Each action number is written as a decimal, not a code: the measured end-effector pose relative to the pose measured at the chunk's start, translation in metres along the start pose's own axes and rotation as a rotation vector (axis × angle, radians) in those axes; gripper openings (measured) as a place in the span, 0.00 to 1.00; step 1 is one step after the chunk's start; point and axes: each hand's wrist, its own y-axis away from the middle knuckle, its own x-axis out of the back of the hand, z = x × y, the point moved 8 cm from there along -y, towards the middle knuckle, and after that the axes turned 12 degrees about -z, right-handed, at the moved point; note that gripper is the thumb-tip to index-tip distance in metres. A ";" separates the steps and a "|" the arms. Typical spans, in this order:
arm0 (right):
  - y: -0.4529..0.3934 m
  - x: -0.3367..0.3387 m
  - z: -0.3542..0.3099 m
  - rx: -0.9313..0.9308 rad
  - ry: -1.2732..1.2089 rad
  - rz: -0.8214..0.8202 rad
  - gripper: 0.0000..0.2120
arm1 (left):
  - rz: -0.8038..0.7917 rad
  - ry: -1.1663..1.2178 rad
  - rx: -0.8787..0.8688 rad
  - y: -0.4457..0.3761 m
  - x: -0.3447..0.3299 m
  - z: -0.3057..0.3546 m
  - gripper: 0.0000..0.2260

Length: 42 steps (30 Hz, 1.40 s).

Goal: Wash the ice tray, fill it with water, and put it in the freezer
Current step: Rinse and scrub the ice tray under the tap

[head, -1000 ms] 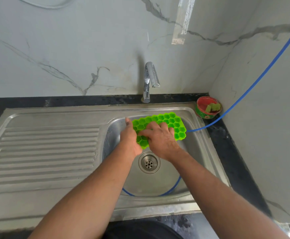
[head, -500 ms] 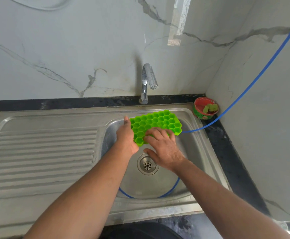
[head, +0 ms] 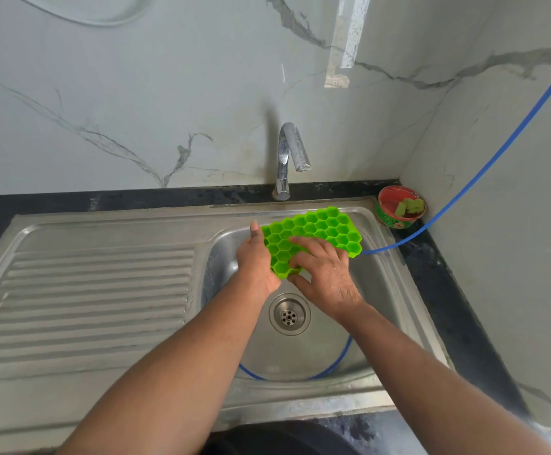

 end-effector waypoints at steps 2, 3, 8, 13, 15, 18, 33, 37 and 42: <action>-0.001 -0.002 0.001 0.005 -0.045 -0.057 0.12 | 0.004 0.003 0.007 0.001 0.003 -0.003 0.22; -0.002 -0.006 0.000 0.008 -0.052 -0.102 0.15 | -0.007 0.017 0.012 0.002 0.003 -0.004 0.23; 0.001 -0.011 -0.012 0.001 -0.043 -0.128 0.12 | -0.045 0.077 0.023 0.003 0.003 -0.008 0.27; 0.002 0.001 -0.011 0.037 -0.071 0.025 0.09 | -0.074 0.102 -0.003 -0.004 -0.001 0.002 0.28; -0.003 -0.001 -0.016 0.018 -0.021 -0.016 0.06 | -0.076 0.125 0.001 -0.003 -0.002 0.000 0.29; -0.005 -0.001 -0.019 0.020 0.076 -0.064 0.04 | -0.090 0.139 0.021 0.002 -0.002 -0.008 0.29; -0.009 -0.012 -0.019 0.069 0.095 -0.284 0.15 | -0.157 0.061 0.068 0.011 -0.002 -0.017 0.29; -0.008 -0.010 -0.021 0.071 0.265 -0.252 0.21 | -0.174 0.059 0.067 0.012 -0.006 -0.016 0.30; 0.000 -0.003 -0.025 0.157 0.283 0.000 0.16 | -0.203 0.022 0.109 0.014 -0.012 -0.015 0.32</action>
